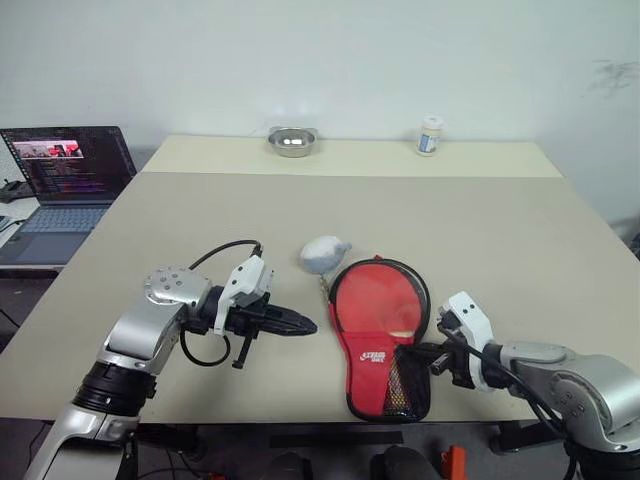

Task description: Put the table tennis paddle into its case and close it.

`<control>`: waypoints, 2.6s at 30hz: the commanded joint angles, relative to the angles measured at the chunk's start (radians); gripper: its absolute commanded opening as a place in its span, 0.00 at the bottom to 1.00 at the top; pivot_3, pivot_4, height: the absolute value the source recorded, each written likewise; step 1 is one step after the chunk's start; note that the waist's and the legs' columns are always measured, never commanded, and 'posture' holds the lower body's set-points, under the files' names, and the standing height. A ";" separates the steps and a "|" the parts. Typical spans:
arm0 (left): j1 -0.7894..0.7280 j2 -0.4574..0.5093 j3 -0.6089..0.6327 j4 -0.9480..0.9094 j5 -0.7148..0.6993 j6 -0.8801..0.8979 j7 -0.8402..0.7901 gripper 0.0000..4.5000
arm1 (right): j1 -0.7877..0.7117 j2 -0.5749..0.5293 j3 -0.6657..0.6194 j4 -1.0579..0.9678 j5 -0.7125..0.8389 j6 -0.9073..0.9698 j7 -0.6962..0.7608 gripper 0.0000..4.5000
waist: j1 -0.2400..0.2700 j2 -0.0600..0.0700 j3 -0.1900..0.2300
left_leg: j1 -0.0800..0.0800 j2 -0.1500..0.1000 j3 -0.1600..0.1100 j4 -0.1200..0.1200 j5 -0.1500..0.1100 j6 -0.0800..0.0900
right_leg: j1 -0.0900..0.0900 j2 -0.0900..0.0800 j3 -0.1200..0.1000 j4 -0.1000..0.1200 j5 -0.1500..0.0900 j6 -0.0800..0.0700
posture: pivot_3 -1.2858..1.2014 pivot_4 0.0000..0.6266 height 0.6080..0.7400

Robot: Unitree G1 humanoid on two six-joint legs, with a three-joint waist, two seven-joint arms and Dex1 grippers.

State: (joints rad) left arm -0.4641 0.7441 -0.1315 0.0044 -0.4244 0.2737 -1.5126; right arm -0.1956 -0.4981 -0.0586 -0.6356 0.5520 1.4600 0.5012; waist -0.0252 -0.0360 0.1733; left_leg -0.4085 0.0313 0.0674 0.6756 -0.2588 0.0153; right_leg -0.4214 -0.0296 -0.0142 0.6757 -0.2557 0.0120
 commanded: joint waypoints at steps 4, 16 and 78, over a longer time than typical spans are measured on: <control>-0.004 0.007 0.002 0.001 0.009 -0.028 -0.014 0.00 | 0.005 -0.026 -0.015 0.018 0.013 -0.019 -0.011 0.00 | 0.001 0.000 0.000 | -0.001 0.000 0.000 0.000 0.000 0.000 | 0.000 0.000 0.000 -0.001 0.000 0.000 | 0.52 0.24 1.00; 0.005 -0.011 0.011 -0.008 0.007 -0.020 0.035 0.00 | -0.001 -0.229 -0.039 -0.059 0.064 -0.103 0.099 0.74 | 0.000 0.000 0.000 | -0.001 0.000 -0.001 0.000 0.000 0.000 | 0.000 0.000 -0.001 -0.002 0.000 0.000 | 0.52 0.24 1.00; -0.568 -0.382 -0.011 1.091 0.435 -0.338 0.448 0.24 | -0.206 0.093 0.397 0.421 -0.378 -0.718 0.084 1.00 | 0.000 -0.001 0.001 | -0.004 -0.001 -0.002 0.002 0.000 0.000 | -0.001 0.004 -0.003 -0.001 0.003 -0.004 | 0.52 0.24 1.00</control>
State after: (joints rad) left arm -1.0351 0.3702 -0.1398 1.1113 -0.0004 -0.0691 -1.0418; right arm -0.4159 -0.3949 0.3162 -0.2041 0.1850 0.7396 0.5781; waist -0.0255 -0.0372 0.1745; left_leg -0.4126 0.0306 0.0651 0.6778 -0.2588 0.0152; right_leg -0.4226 -0.0255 -0.0169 0.6746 -0.2525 0.0083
